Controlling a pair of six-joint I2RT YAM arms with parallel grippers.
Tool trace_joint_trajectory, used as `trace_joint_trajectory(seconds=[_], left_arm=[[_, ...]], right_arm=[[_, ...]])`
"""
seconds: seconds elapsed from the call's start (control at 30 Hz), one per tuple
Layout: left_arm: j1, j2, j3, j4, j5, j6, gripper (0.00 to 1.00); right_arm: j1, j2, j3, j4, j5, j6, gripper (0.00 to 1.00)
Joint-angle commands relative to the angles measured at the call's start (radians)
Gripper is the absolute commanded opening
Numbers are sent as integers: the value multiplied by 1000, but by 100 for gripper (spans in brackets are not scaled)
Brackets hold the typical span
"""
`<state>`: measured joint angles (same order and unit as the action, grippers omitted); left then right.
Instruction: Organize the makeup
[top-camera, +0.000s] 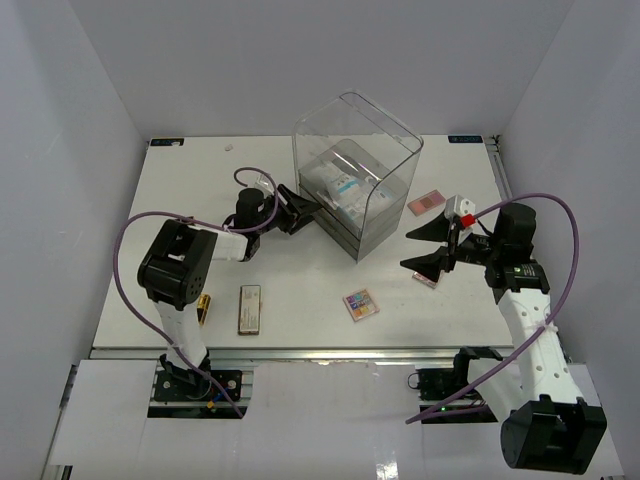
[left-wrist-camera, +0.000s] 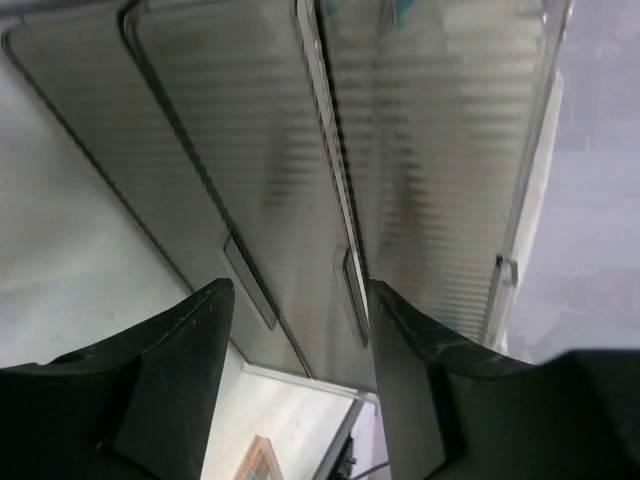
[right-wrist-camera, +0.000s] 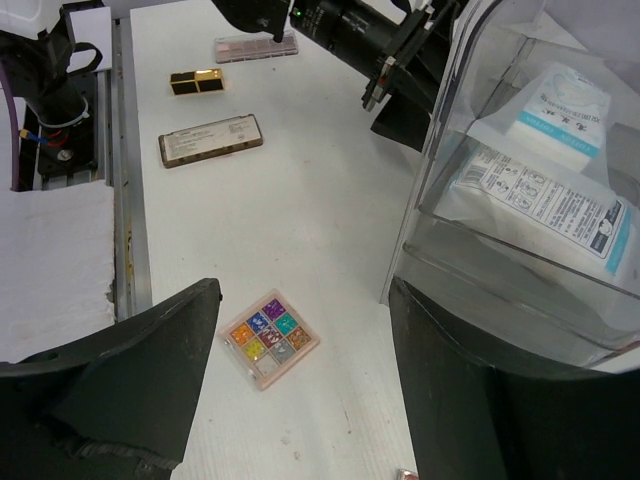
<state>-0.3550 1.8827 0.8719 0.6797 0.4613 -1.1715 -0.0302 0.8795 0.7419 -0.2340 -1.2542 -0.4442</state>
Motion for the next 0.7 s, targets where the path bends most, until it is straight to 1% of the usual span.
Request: trace_joint_trajectory(seconds=[0.0,0.03,0.1,0.17,0.3,0.47,0.57,0.67], left_arm=[[1,41,82,44,20,-36,62],[1,48,88,43,19,-39,59],[0,58,98,49,21,-42,48],[0,69,108,60,27,-50,43],[-4,75,117,66,34,-57,29],[-7,72,97,85,39,-76,15],[-6,68,80,110,49,-90,0],[-5,48,44,121,47,-91,0]], right_arm=[[-32,-13,-7,65,-58,2,74],[-36,-13,-11,67,-61,1,74],[-44,-12,-19,72,-68,2,74],[-53,-10,-24,75,-75,4,74],[-68,-13,-33,83,-82,10,74],[-83,-19,-43,107,-90,35,74],[-93,-26,-50,118,-93,46,74],[-102,-29,-56,127,-92,57,74]])
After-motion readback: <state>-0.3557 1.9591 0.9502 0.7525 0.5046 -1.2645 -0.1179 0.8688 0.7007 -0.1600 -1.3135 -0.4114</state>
